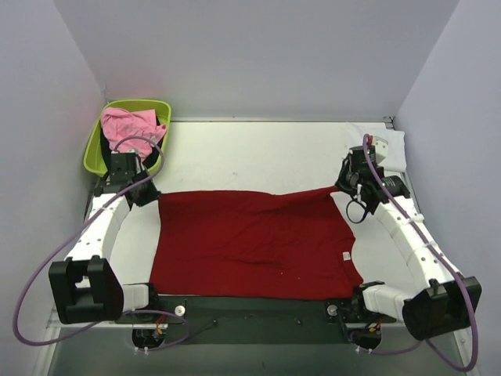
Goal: Fold and stack the t-shirts
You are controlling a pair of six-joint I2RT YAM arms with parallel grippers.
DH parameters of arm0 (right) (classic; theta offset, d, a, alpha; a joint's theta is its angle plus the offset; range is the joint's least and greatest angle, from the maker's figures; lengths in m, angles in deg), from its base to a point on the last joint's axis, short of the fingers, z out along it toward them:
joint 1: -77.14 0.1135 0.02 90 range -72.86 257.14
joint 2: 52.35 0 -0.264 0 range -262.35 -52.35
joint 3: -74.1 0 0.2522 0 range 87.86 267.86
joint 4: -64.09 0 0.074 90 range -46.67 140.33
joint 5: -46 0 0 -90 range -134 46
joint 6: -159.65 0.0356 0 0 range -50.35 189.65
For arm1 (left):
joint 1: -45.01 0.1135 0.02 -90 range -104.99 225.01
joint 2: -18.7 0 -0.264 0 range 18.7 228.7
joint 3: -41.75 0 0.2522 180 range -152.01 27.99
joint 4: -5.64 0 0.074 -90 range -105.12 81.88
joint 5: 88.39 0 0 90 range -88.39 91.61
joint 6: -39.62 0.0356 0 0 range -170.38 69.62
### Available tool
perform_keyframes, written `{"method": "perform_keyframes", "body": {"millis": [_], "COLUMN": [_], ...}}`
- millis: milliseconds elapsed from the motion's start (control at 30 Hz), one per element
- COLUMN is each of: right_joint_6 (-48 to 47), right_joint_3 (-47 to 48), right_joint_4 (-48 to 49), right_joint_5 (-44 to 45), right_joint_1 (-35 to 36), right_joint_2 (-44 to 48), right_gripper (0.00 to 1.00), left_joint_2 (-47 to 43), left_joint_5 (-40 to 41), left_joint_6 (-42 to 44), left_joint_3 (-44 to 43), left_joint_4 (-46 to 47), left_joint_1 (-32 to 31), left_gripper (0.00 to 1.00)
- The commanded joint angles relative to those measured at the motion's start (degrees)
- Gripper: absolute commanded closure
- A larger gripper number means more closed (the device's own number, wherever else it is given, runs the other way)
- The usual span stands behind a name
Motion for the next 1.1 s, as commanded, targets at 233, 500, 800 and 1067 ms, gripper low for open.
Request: {"method": "perform_keyframes", "body": {"millis": [233, 500, 800, 1067], "right_joint_6": [-0.37, 2.00, 8.15, 16.49], "right_joint_3": [-5.90, -11.71, -18.03, -22.25], "right_joint_4": [-7.86, -12.86, -17.70, -22.36], "right_joint_5": [3.83, 6.02, 8.74, 13.40], "right_joint_1": [2.47, 7.13, 16.78, 26.64], "right_joint_2": [14.77, 24.09, 31.83, 36.23], "right_gripper": [1.00, 1.00, 1.00, 1.00], "left_joint_2": [-7.78, -11.91, -15.87, -17.37], "left_joint_5": [0.52, 1.93, 4.02, 5.09], "left_joint_6": [0.05, -0.21, -0.91, -1.18], "left_joint_3": [6.36, 9.09, 12.43, 12.78], "left_joint_4": [-0.92, -1.70, -2.50, -2.67], "left_joint_1": [1.96, 2.04, 2.40, 2.40], "left_gripper": [1.00, 1.00, 1.00, 1.00]}}
